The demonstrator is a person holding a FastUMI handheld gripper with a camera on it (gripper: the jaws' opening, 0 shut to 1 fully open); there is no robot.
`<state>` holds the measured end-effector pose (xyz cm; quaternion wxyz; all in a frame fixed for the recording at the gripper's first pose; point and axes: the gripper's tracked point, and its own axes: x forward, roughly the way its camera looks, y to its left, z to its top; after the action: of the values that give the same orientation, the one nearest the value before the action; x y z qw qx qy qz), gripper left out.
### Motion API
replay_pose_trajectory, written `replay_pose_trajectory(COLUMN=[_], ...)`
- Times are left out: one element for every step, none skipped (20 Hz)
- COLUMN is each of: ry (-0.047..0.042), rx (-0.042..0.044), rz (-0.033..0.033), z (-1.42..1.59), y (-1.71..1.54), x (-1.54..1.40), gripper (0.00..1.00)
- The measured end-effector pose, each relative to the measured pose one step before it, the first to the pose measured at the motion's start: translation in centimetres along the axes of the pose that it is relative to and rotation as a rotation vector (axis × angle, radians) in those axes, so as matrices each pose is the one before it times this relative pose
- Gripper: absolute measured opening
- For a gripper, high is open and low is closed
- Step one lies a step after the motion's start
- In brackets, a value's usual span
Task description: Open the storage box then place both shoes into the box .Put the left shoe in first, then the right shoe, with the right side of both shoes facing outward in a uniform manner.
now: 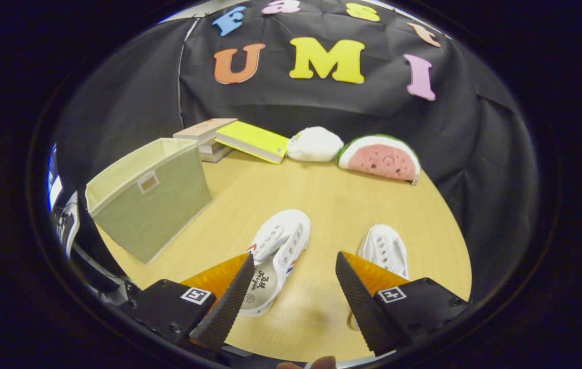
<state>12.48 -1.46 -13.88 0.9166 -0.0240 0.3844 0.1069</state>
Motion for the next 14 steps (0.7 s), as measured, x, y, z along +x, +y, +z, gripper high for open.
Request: replay_pose_trajectory(ry=[0.03051,0.02919,0.02363,0.02275,0.0242,0.02627,0.01889,0.01366,0.01339,0.01271,0.01628,0.01706,0.0188,0.0231], rx=[0.01484,0.01184,0.0057,0.00802,0.01304,0.01622,0.01772,0.01077,0.0049,0.01026,0.00723,0.0099,0.00855,0.00965], rz=[0.00643,0.005,0.00956,0.00779,0.00839,0.01481,0.01563,0.01028,0.01245,0.01218,0.01987,0.0117,0.01415,0.01753], z=[-0.528,-0.392,-0.328,-0.296,-0.276,-0.247,-0.045,0.097,0.111,0.027,-0.066,-0.138,-0.099,-0.146], y=[-0.126,-0.029,0.106,0.084,0.052,0.214,0.186,0.1,0.106,0.071,0.194,0.068,0.091,0.325], x=[1.011,0.797,0.809,0.793,0.829,0.604,0.629,0.468,0.164,0.238,0.199,0.186,0.018,0.13], gripper=[1.0,1.0,1.0,1.0,1.0,1.0,1.0,0.99,0.95,0.86,0.81,0.71,0.61,0.51])
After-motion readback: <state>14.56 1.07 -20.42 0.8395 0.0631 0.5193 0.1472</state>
